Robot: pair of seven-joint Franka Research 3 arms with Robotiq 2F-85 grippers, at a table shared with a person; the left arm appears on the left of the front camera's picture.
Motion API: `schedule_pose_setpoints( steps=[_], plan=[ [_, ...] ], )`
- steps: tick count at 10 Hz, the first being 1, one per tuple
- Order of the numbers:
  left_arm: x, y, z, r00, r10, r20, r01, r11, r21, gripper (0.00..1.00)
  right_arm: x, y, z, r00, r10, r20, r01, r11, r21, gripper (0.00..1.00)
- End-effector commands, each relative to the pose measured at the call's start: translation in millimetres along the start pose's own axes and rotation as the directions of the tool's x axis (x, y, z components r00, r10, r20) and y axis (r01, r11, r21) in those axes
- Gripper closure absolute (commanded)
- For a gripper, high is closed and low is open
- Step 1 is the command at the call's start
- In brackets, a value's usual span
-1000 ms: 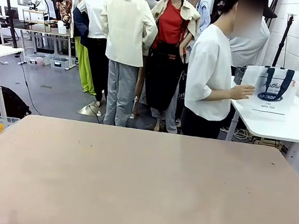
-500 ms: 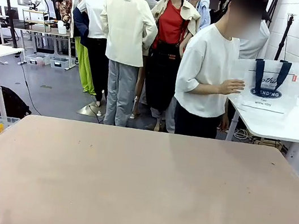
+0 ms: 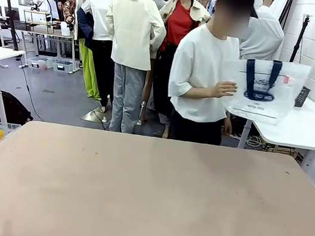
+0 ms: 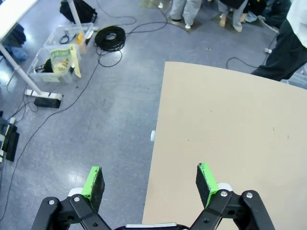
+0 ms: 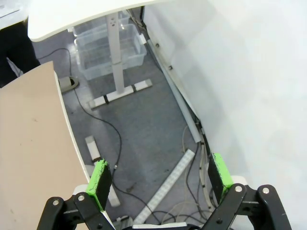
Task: Transfer purchased items from the store into the shopping bag.
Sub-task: Open the Reusable shopping bag in the center of the table.
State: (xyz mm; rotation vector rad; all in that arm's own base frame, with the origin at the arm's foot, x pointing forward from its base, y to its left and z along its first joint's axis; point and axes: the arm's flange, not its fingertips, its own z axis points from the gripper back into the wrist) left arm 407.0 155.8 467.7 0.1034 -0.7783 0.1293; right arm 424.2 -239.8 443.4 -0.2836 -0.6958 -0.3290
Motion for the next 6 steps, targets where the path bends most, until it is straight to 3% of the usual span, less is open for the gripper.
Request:
schedule_pose_setpoints(
  steps=[1,6],
  plan=[
    [0.0,1.9,2.0,1.0,-0.005,-0.003,0.005,1.0,0.005,0.0,-1.3,1.1,0.4,1.0,0.018,-0.014,-0.018,1.0,-0.007,0.0],
    [0.0,1.9,2.0,1.0,-0.005,-0.003,0.005,1.0,0.005,0.0,-1.3,1.1,0.4,1.0,0.018,-0.014,-0.018,1.0,-0.007,0.0]
  ],
)
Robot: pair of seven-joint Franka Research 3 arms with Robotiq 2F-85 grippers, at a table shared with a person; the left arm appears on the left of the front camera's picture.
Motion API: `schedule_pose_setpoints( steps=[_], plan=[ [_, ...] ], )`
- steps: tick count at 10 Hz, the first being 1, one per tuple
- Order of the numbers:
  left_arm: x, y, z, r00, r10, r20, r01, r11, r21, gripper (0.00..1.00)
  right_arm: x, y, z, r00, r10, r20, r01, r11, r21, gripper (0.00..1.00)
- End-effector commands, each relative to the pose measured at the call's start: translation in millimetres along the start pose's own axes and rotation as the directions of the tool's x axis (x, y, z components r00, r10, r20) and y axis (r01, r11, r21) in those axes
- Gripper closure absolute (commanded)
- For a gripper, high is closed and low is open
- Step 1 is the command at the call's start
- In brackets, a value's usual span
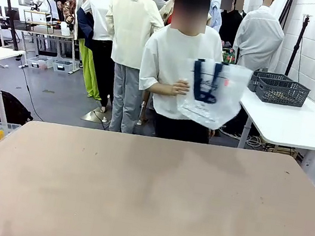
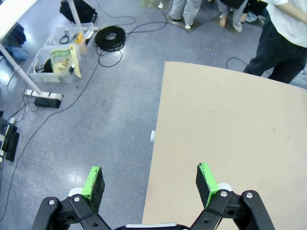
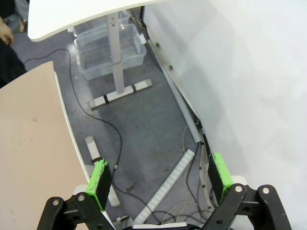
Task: Transfer purchased items from the store into the shopping bag.
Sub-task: Open the Reusable shopping bag in the center of the table.
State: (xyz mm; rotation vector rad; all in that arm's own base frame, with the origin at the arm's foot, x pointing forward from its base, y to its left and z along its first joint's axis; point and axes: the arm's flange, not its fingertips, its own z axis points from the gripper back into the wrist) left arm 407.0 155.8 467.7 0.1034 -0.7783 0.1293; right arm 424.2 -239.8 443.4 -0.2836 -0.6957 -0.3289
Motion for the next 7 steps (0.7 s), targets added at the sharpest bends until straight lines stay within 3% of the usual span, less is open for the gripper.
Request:
schedule_pose_setpoints(
  steps=[1,7],
  plan=[
    [0.0,1.9,2.0,1.0,-0.005,-0.003,0.005,1.0,0.005,0.0,-1.2,1.1,0.4,1.0,0.018,-0.013,-0.018,1.0,-0.007,0.0],
    [0.0,1.9,2.0,1.0,-0.005,-0.003,0.005,1.0,0.005,0.0,-1.2,1.1,0.4,1.0,0.018,-0.013,-0.018,1.0,-0.007,0.0]
  ],
)
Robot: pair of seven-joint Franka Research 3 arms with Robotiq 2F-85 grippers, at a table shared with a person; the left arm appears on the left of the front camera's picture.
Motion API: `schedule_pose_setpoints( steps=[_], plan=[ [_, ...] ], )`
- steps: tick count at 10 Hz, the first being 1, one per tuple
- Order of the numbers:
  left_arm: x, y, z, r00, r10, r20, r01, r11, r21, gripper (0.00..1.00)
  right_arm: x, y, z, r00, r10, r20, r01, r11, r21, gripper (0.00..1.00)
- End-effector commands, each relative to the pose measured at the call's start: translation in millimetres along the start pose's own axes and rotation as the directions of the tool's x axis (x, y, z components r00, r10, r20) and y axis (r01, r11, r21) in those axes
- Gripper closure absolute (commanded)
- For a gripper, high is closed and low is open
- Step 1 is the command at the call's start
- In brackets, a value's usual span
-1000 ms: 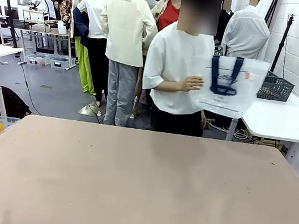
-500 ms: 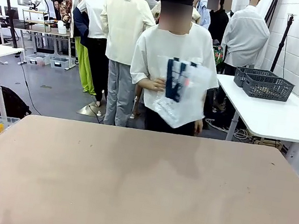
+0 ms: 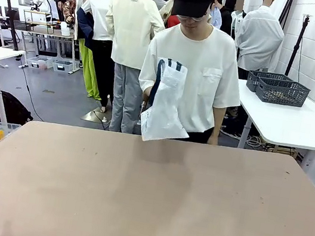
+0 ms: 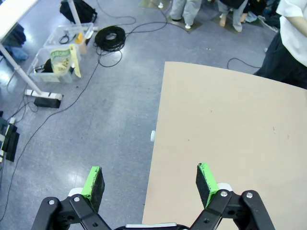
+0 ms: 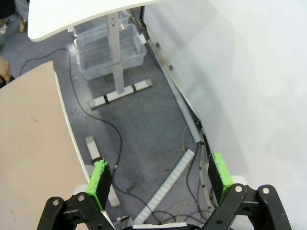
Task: Transfer purchased items from the store into the shopping bag.
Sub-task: Open the Reusable shopping bag in the center of the table.
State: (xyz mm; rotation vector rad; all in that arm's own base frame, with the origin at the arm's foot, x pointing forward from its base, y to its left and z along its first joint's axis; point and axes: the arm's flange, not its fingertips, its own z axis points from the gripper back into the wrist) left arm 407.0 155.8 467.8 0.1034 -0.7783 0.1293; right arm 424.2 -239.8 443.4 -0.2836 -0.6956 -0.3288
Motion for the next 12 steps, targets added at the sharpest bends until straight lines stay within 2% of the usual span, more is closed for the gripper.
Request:
schedule_pose_setpoints(
  steps=[1,12],
  plan=[
    [0.0,1.9,2.0,1.0,-0.005,-0.003,0.005,1.0,0.005,0.0,-1.2,1.1,0.4,1.0,0.018,-0.013,-0.018,1.0,-0.007,0.0],
    [0.0,1.9,2.0,1.0,-0.005,-0.003,0.005,1.0,0.005,0.0,-1.2,1.1,0.4,1.0,0.018,-0.013,-0.018,1.0,-0.007,0.0]
  ],
)
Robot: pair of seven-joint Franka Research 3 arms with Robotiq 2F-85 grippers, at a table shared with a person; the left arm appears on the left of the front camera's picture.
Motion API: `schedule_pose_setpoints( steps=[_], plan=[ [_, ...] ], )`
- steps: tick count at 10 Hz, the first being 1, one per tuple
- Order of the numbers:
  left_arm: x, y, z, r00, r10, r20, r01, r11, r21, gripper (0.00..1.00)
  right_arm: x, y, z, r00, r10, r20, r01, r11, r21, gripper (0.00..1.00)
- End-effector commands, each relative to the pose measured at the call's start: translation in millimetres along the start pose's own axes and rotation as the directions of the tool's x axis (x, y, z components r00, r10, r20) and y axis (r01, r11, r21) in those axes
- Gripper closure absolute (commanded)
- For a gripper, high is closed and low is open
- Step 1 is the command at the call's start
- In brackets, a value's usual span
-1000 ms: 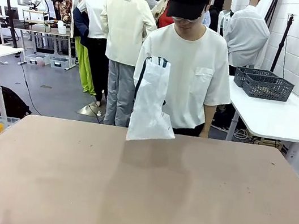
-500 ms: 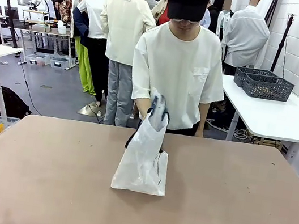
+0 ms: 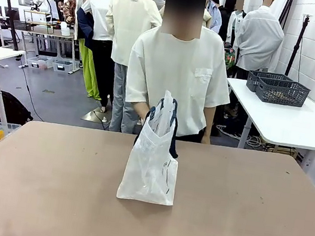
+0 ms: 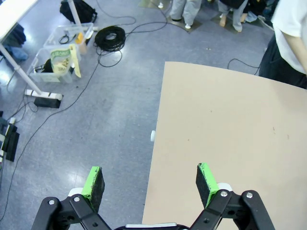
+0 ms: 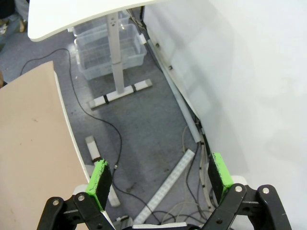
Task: Transfer purchased items from the store into the shopping bag.
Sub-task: Open the Reusable shopping bag in the center of the table.
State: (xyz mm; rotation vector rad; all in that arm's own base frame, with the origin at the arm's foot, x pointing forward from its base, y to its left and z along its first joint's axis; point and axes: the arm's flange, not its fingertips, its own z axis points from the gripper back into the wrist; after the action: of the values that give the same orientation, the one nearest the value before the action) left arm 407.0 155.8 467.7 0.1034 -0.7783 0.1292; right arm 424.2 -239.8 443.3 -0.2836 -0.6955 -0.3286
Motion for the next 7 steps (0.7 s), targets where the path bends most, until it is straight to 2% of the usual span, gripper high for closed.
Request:
schedule_pose_setpoints(
  steps=[1,3,5,6,7],
  plan=[
    [0.0,1.9,2.0,1.0,-0.005,-0.003,0.005,1.0,0.005,0.0,-1.2,1.1,0.4,1.0,0.018,-0.013,-0.018,1.0,-0.007,0.0],
    [0.0,0.0,0.0,1.0,0.0,0.0,0.0,1.0,0.0,0.0,0.0,0.0,0.0,1.0,0.0,0.0,0.0,1.0,0.0,0.0],
    [46.1,-51.5,-3.7,0.993,-0.082,0.088,0.092,0.989,-0.113,0.0,30.0,40.7,29.7,0.998,0.053,0.021,-0.054,0.995,0.08,0.0],
    [73.2,-85.2,-5.6,0.985,-0.119,0.123,0.14,0.973,-0.183,0.0,47.9,70.6,51.7,0.996,0.089,-0.005,-0.088,0.991,0.103,0.0],
    [95.7,-120.8,-4.0,0.973,-0.168,0.159,0.204,0.947,-0.25,0.0,58.4,100.1,77.0,0.988,0.151,0.032,-0.154,0.972,0.177,0.0]
  ],
)
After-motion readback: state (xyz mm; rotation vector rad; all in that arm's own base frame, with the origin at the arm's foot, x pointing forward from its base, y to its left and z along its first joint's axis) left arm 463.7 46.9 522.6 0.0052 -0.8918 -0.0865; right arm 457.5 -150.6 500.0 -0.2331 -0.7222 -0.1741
